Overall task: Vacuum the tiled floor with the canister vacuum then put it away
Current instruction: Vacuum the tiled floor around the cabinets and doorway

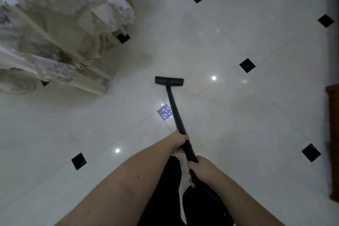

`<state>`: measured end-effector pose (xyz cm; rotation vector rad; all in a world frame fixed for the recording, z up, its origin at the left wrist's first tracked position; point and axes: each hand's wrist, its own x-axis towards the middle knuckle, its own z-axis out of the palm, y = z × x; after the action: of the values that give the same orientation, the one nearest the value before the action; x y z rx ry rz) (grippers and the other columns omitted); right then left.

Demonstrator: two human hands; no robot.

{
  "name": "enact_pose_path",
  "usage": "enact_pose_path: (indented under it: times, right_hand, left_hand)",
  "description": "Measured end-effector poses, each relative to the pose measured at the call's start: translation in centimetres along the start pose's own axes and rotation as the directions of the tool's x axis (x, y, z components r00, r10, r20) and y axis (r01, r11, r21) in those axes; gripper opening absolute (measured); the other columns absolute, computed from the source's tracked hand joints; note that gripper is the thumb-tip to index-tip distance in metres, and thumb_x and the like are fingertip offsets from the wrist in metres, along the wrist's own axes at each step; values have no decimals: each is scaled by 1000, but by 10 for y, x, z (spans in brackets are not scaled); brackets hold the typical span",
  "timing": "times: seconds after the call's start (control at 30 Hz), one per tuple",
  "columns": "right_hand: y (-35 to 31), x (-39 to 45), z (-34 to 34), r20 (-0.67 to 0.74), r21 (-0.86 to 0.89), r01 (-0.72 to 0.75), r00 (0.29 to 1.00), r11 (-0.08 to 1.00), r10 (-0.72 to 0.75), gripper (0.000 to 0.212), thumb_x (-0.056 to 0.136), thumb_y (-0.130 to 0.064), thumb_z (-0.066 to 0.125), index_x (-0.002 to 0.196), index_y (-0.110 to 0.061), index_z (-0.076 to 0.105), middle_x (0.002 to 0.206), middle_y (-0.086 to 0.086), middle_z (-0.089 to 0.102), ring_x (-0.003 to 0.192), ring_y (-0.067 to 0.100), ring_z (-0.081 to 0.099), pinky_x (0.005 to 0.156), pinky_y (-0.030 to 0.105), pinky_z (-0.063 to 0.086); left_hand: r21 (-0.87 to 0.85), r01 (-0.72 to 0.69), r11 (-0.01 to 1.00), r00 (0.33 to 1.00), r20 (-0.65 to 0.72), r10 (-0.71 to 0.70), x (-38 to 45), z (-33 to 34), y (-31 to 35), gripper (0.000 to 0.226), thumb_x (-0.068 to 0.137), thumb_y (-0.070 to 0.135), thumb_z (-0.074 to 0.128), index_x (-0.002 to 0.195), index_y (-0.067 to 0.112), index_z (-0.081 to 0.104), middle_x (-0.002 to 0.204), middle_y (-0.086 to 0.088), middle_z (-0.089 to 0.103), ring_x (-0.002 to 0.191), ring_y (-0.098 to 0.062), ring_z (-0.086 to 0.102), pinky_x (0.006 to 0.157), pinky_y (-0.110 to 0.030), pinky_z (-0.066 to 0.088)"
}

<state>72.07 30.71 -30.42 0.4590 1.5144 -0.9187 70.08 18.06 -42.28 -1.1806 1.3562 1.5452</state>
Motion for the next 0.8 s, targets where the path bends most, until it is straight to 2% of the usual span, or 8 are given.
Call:
enact_pose_path:
  times: [0.07, 0.17, 0.37, 0.53, 0.63, 0.7, 0.8]
  right_hand:
    - [-14, 6, 1, -13, 11, 4, 1000, 1000, -3, 9, 96, -14, 46, 89, -8, 48, 73, 10, 52, 50, 19, 56, 45, 28, 48]
    - [-34, 14, 2, -24, 44, 0, 1000, 999, 1, 9, 95, -14, 47, 88, -8, 47, 71, 10, 52, 50, 20, 55, 45, 27, 47]
    - [-70, 35, 4, -52, 56, 0, 999, 998, 3, 11, 96, -18, 47, 98, -7, 49, 83, 16, 56, 59, 23, 60, 51, 30, 52]
    - [-90, 46, 5, -51, 56, -12, 999, 998, 14, 14, 95, -17, 49, 95, -3, 51, 88, 18, 54, 62, 26, 61, 52, 31, 52]
    - [-88, 46, 8, -57, 34, -17, 998, 999, 19, 15, 94, -17, 50, 96, -2, 51, 85, 18, 55, 65, 28, 60, 55, 33, 53]
    - [-81, 40, 10, -62, 18, -21, 998, 1000, 22, 19, 94, -17, 49, 103, 0, 51, 82, 18, 57, 65, 29, 61, 58, 34, 54]
    - [-59, 23, 13, -78, -17, -16, 997, 1000, 15, 16, 95, -16, 48, 105, -4, 50, 79, 15, 58, 62, 27, 61, 54, 32, 54]
  left_hand:
    - [10, -11, 1000, 1000, 4, 11, 5, -7, 13, 27, 89, 5, 50, 116, 3, 49, 83, -12, 61, 66, -23, 64, 69, -41, 59]
    - [19, -21, 1000, 1000, 12, 20, 11, -19, 32, 19, 90, 6, 50, 109, 8, 48, 83, -10, 61, 67, -21, 64, 66, -37, 59]
    - [-9, -37, 999, 999, 8, 37, 24, -40, 65, 16, 91, 6, 49, 108, 8, 49, 81, -10, 61, 67, -21, 63, 66, -36, 58]
    - [-30, -44, 999, 999, -2, 44, 28, -51, 80, 14, 92, 6, 50, 106, 6, 50, 80, -10, 62, 68, -20, 63, 61, -33, 58]
    - [-30, -40, 999, 999, 3, 40, 24, -54, 79, 11, 92, 7, 50, 104, 6, 51, 81, -10, 62, 70, -21, 64, 64, -35, 59]
    - [-28, -31, 999, 999, 18, 32, 18, -51, 72, 6, 93, 6, 48, 98, 7, 51, 81, -11, 62, 69, -22, 63, 67, -36, 59]
    - [-27, -18, 999, 999, 36, 19, 3, -39, 55, 4, 93, 6, 47, 93, 9, 49, 79, -10, 60, 66, -21, 62, 56, -30, 58]
